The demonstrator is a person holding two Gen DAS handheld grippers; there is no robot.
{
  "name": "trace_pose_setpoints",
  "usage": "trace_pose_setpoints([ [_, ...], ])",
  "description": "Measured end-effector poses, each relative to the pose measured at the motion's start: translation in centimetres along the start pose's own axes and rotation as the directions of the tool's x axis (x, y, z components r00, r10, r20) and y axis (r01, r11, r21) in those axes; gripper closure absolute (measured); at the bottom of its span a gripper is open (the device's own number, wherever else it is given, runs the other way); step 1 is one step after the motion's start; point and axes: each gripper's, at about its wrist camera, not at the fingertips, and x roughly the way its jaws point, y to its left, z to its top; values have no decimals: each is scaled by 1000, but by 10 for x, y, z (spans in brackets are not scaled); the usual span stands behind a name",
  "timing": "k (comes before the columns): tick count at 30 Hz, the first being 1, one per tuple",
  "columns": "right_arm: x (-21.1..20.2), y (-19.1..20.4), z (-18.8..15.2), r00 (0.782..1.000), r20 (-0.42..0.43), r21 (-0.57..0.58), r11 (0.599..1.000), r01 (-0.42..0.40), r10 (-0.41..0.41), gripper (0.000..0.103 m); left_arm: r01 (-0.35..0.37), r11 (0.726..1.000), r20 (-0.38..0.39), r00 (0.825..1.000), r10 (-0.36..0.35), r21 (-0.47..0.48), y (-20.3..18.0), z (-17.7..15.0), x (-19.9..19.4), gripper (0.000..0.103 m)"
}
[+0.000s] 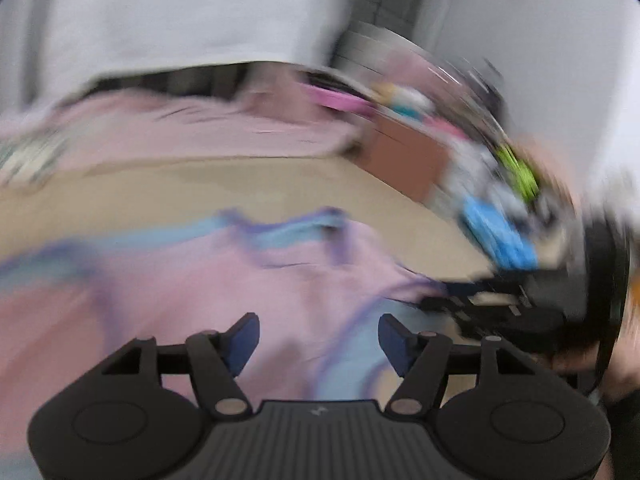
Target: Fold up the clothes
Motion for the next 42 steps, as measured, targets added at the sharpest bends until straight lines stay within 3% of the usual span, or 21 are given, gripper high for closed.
trace_pose_setpoints([
  [2,-1,-1,-2,1000,22,8,1000,17,-17,92,1,989,-25,1000,2,145,-40,10,27,39],
  [3,-3,-1,-2,999,38,8,1000,30,-31,93,-4,985,-47,999,12,171,-48,11,41,40],
  [5,-10,2,-4,995,86,-5,998,57,-57,93,-23,984,-86,996,39,178,-56,13,64,52],
  [7,-26,4,-7,985,162,-31,998,60,-54,93,-42,982,-97,993,61,185,-59,14,76,52],
  [10,-35,5,-12,982,185,-40,997,58,-50,93,-82,973,-101,989,105,215,-66,16,83,55],
  [12,-39,5,-15,981,189,-42,998,56,-47,93,-99,966,-110,986,128,238,-72,16,86,71],
  [14,-44,5,-18,980,193,-44,998,54,-45,93,-116,957,-111,982,150,265,-80,17,88,96],
  [18,-52,5,-24,979,202,-49,998,51,-40,93,-172,957,-25,983,183,232,-77,15,68,98],
  [23,-50,17,-32,981,191,-110,993,32,-10,93,-228,973,71,972,226,27,-42,16,27,99],
  [26,-42,30,-37,987,158,-154,988,19,5,93,-270,960,51,960,274,-67,-20,3,22,99],
  [30,-36,43,-40,993,120,-177,984,-3,25,88,-330,937,41,941,337,-115,-7,-17,14,98],
  [31,-37,44,-39,993,117,-170,985,-11,31,84,-335,933,36,939,342,-128,-3,-21,12,96],
  [33,-40,39,-37,990,124,-129,991,-47,63,66,-346,925,25,935,353,-156,5,-29,8,90],
  [37,-38,24,-30,976,151,-54,987,-153,160,65,-319,926,13,944,328,-201,17,-34,4,80],
  [42,-31,28,-23,954,155,-137,962,-234,255,65,-292,947,47,953,301,-135,5,-29,-1,65],
])
